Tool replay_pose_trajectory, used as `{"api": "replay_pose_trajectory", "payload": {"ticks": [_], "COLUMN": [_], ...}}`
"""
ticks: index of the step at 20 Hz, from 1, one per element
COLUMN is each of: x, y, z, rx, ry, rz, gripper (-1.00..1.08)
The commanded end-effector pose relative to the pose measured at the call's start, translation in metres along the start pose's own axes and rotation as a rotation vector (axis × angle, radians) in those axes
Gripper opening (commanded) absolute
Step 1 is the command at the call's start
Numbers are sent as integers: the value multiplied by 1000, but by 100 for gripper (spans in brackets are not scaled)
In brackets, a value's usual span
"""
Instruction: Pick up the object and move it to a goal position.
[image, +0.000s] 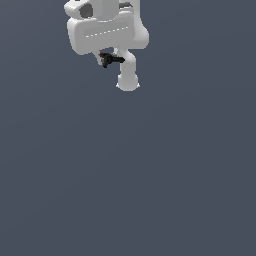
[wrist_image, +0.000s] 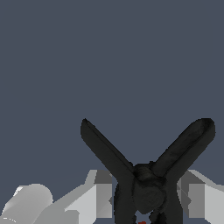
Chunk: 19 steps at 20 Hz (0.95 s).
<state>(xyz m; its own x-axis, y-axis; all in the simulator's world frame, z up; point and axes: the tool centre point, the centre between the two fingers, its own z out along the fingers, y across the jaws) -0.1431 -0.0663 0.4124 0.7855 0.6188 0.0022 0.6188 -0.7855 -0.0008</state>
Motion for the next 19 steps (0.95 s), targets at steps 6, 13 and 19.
{"api": "replay_pose_trajectory", "payload": {"ticks": [6,13,19], "x": [-12,-16,-16], "y": [9,15,16], "z": [-56,-83,-88], "rx": [0,-1,-1], "ry": [-2,-2,-2], "rz": [0,1,1], "gripper": [-100,-100,-100]}}
